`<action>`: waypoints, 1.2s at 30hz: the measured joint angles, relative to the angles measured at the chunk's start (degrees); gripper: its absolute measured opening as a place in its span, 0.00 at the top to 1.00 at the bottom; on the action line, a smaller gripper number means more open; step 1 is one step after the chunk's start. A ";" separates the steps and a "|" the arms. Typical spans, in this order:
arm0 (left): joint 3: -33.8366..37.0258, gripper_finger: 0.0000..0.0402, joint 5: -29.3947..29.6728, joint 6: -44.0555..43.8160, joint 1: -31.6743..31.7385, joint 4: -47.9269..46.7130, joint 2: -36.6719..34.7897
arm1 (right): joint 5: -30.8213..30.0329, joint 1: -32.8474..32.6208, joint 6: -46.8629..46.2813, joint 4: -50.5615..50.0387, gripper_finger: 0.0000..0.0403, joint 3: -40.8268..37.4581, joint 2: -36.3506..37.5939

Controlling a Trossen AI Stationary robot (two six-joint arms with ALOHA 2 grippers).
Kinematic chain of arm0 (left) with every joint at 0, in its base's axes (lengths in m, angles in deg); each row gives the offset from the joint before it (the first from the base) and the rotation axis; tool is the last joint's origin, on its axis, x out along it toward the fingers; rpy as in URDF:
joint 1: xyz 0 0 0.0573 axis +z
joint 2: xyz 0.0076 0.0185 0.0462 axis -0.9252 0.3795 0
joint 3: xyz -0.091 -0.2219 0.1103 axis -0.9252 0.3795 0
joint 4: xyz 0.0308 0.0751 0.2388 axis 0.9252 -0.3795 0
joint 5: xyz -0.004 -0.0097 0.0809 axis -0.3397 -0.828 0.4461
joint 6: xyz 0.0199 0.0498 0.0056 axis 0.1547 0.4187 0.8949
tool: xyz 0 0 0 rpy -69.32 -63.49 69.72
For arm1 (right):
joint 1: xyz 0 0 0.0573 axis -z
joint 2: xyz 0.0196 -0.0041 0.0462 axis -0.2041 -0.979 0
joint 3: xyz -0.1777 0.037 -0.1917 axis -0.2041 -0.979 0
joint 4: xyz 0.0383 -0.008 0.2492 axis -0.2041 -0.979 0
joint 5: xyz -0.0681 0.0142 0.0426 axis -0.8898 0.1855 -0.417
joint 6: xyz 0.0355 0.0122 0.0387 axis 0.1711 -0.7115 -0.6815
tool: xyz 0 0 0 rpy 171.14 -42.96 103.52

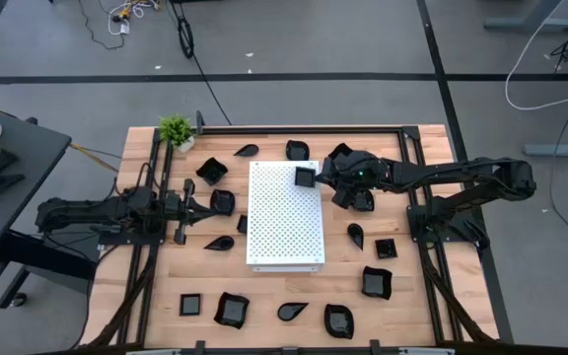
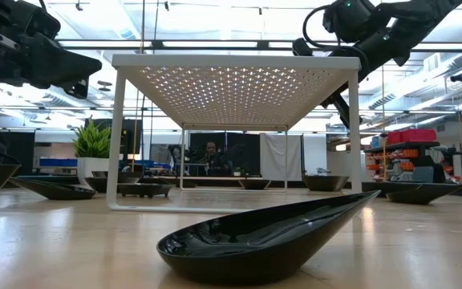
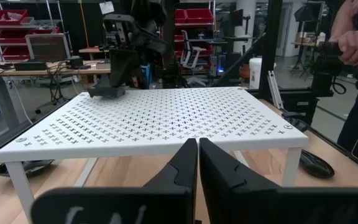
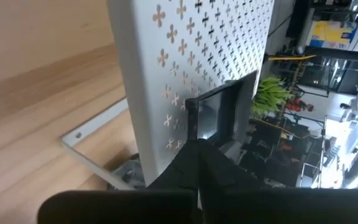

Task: Pick & Place Mini shaped plates
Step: Put the black square plate on the shelf, then put the black distorted square plate on the shelf

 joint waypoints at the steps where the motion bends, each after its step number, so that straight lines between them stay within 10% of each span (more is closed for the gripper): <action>1: 0.00 0.95 0.00 -0.02 -0.02 0.00 0.00 | 0.00 0.00 0.01 0.00 1.00 0.00 0.00; 36: 0.01 0.95 0.00 -0.01 0.00 0.00 0.01 | -7.92 0.96 -14.85 0.37 0.79 -0.11 5.03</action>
